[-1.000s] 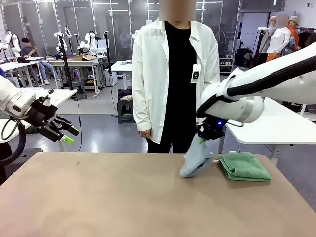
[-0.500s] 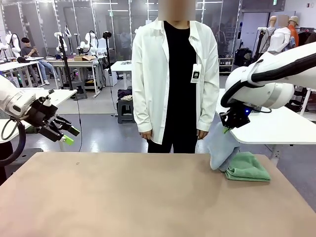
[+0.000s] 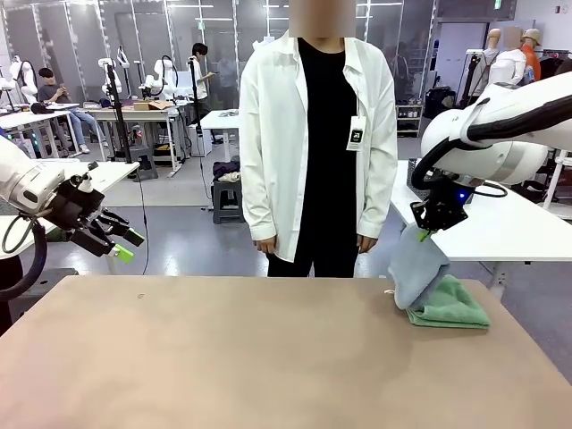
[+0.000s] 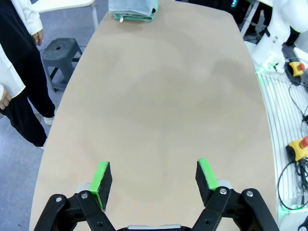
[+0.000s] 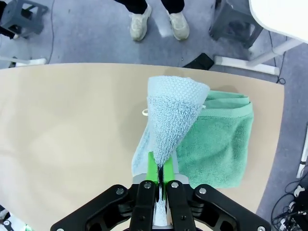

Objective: Fold the towels and place them in the basket.
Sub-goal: Stack the folded Towel with hook on the right side of the table.

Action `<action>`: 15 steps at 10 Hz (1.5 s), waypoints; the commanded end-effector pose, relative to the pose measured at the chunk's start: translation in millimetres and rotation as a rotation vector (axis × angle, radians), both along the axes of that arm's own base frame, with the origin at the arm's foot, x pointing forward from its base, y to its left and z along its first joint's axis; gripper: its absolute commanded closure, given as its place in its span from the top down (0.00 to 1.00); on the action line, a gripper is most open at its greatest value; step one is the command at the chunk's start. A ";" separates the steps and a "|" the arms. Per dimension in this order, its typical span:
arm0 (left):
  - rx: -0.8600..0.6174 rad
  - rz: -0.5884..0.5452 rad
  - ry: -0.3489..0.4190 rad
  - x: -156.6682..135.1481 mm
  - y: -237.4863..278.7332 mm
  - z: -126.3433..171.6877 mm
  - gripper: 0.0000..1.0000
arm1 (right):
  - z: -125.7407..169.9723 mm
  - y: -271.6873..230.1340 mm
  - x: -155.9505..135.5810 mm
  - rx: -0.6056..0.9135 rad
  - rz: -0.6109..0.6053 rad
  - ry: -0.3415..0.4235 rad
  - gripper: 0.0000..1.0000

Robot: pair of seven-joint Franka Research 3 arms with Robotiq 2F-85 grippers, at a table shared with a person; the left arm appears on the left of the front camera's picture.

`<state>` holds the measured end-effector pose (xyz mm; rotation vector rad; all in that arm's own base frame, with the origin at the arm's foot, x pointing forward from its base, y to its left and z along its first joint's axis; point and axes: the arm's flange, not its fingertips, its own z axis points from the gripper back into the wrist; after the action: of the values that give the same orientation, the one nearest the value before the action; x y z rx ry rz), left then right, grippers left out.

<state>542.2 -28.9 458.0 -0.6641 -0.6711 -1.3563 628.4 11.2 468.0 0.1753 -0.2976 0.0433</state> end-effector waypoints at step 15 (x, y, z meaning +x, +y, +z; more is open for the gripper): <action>-0.001 0.000 -0.002 -0.3 0.0 1.1 0.88 | -89.0 -105.0 38.3 0.165 0.016 0.093 0.05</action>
<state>542.2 -28.8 458.0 -0.6640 -0.6711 -1.3563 658.8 -84.0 379.6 0.3126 -0.2087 -0.0018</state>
